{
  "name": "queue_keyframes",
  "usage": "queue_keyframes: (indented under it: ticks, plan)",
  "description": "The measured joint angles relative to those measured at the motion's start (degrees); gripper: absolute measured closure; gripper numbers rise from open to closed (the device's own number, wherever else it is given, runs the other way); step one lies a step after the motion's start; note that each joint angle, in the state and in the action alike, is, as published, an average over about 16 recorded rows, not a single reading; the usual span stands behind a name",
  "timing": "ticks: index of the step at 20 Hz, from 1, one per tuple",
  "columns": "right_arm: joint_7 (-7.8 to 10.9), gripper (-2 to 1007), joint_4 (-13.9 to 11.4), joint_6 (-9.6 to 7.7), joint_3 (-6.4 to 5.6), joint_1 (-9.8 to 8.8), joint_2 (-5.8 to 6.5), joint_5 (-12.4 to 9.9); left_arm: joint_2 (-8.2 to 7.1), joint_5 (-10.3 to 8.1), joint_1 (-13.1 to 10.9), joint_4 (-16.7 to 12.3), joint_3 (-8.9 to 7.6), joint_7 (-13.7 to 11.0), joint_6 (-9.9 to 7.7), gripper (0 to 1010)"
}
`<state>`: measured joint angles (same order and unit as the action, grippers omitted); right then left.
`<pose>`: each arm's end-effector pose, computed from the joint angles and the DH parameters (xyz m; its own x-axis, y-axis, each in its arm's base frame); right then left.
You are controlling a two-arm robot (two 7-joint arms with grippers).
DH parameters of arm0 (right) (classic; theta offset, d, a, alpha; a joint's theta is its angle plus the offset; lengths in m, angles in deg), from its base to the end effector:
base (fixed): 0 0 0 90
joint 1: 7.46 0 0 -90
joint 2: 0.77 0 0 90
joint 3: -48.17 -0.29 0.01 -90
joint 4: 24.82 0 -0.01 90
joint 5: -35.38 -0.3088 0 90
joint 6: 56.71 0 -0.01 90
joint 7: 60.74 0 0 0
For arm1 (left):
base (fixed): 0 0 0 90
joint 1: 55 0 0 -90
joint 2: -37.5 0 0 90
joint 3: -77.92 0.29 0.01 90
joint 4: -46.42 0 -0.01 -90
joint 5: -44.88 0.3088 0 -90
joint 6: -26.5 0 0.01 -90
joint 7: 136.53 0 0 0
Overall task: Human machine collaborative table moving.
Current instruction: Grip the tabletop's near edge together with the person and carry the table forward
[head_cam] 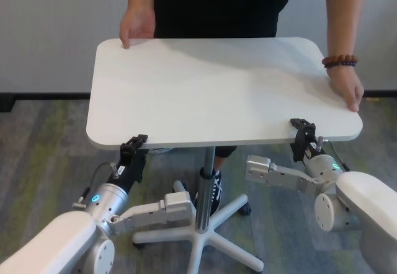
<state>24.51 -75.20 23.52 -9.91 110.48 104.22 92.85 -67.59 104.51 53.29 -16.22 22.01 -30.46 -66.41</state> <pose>0.4298 -0.0040 -0.3586 0.2606 -0.0033 0.9654 0.9638 0.0599 -0.2600 0.3752 -0.0397 -0.3733 0.0720 0.0773 0.9944 -0.9517 0.3037 0.0453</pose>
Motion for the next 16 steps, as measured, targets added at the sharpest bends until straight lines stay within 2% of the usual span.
queue_keyframes:
  ticks: [16]
  plan:
    - [-0.83,714,1.98,1.13,0.55,0.91,-0.46,-0.67,0.33,-0.04,0.51,1.26,0.26,0.81,-0.36,715]
